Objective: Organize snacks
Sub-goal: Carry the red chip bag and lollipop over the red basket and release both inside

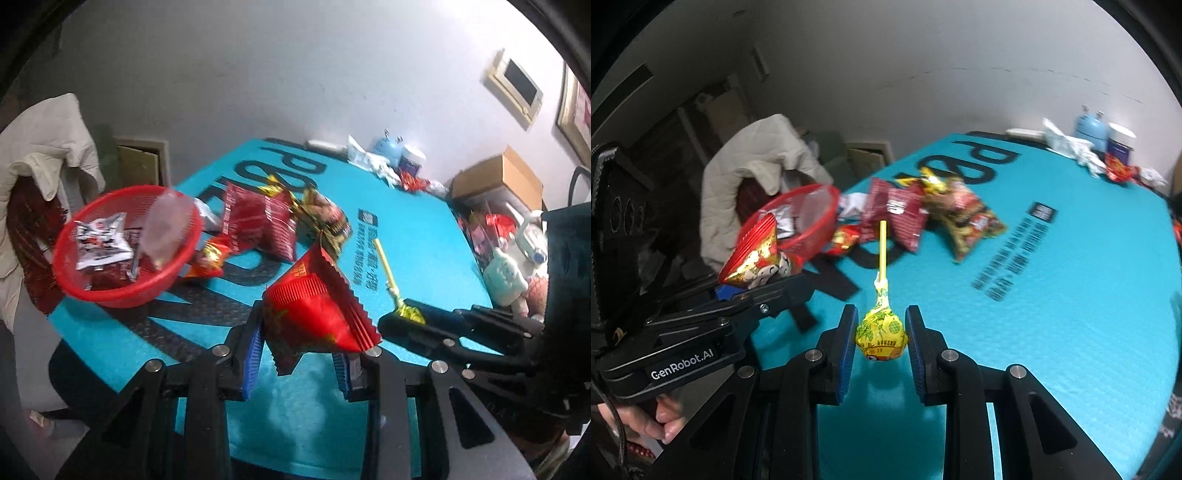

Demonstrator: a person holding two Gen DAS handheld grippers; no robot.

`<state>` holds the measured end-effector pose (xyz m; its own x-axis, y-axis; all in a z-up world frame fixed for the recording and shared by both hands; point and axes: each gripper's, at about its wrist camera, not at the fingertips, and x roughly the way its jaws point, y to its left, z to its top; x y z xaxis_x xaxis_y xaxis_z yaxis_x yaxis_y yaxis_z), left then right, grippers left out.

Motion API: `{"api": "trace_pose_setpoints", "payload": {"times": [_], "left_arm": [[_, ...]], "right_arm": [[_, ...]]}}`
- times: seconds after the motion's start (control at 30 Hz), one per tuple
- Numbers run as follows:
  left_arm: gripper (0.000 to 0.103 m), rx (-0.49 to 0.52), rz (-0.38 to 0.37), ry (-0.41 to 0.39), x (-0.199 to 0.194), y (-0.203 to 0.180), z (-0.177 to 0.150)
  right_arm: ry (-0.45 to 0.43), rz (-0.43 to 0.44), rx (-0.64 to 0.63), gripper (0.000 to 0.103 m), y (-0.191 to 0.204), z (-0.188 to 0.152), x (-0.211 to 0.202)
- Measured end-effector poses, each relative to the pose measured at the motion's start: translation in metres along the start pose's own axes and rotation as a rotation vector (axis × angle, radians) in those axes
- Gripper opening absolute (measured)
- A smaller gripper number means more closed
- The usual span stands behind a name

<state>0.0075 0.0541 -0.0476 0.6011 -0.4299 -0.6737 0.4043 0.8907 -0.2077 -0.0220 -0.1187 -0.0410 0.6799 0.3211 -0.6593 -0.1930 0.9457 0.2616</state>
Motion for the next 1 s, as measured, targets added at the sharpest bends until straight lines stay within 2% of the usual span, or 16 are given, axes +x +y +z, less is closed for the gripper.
{"api": "trace_pose_setpoints", "payload": {"times": [0.23, 0.37, 0.63, 1.0], "left_arm": [[0.032, -0.053, 0.054, -0.091, -0.029, 0.037, 0.013], [0.032, -0.073, 0.112, -0.137, -0.036, 0.059, 0.024], [0.032, -0.092, 0.16, -0.172, -0.036, 0.095, 0.051], [0.032, -0.075, 0.23, -0.183, -0.013, 0.133, 0.094]], "right_arm": [[-0.003, 0.044, -0.09, 0.026, 0.034, 0.026, 0.012], [-0.018, 0.063, -0.131, 0.026, 0.05, 0.045, 0.02], [-0.066, 0.072, -0.22, 0.026, 0.079, 0.091, 0.042], [-0.074, 0.109, -0.286, 0.026, 0.094, 0.143, 0.099]]}}
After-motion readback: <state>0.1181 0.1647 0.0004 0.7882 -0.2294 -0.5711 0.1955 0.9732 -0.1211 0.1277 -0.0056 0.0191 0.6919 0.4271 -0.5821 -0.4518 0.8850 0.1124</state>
